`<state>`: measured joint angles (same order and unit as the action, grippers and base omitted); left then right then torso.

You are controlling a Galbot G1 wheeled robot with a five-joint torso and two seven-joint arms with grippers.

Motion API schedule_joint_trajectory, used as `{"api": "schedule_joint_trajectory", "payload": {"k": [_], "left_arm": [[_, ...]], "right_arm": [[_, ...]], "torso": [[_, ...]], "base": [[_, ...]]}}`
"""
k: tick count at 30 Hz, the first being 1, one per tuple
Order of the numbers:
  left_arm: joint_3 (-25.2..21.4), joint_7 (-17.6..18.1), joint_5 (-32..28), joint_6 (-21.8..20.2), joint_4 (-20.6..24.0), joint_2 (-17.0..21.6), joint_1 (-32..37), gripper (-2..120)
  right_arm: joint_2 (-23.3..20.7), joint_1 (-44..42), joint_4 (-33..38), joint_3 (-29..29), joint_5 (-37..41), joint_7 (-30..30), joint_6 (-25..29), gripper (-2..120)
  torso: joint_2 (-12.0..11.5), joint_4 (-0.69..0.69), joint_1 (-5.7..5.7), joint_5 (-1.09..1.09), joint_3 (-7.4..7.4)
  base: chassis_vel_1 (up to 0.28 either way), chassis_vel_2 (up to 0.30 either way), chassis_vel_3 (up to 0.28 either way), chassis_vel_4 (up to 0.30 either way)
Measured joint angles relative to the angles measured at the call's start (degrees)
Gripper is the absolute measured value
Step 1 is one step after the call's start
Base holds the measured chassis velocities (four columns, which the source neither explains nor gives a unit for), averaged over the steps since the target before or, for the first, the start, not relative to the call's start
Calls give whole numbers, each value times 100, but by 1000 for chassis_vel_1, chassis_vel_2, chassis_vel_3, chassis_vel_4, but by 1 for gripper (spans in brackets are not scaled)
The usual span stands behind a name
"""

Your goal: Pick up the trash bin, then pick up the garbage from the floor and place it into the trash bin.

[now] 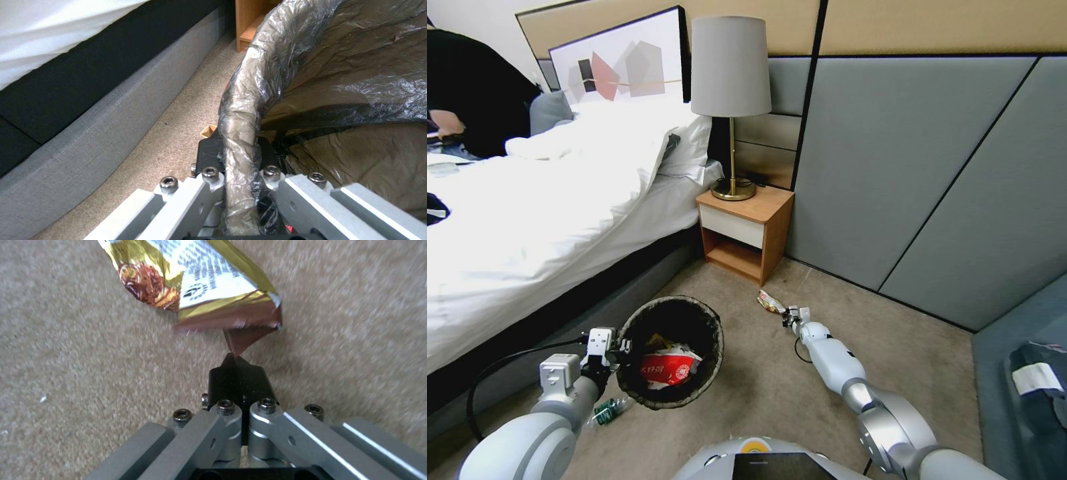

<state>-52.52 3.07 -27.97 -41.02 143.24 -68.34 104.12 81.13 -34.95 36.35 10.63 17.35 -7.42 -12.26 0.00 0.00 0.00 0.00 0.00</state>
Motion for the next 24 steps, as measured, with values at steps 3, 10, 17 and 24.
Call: {"api": "schedule_joint_trajectory", "payload": {"k": [3, 10, 17, 24], "left_arm": [[0, 0, 0, -6, 0, 3, -6, 1], [0, -1, 0, -8, 0, 4, -5, 1], [-1, -2, 0, -10, 0, 5, -5, 1], [0, -10, -2, -13, 0, 7, -18, 1]], "right_arm": [[-52, -113, 229, -21, -2, 54, 24, 0], [-127, -243, 501, -44, -3, 87, 33, 0], [-192, -344, 725, -62, -4, 110, 43, 0], [-417, -652, 1607, -83, 40, 209, 38, 0]], "torso": [[0, 1, 0, 1, 0], [0, -1, 0, 0, 0], [0, -1, 0, 1, 0], [0, 1, 0, 0, 0]], "base": [[0, 0, 0, 0], [0, 0, 0, 0], [0, 0, 0, 0], [0, 0, 0, 0]]}}
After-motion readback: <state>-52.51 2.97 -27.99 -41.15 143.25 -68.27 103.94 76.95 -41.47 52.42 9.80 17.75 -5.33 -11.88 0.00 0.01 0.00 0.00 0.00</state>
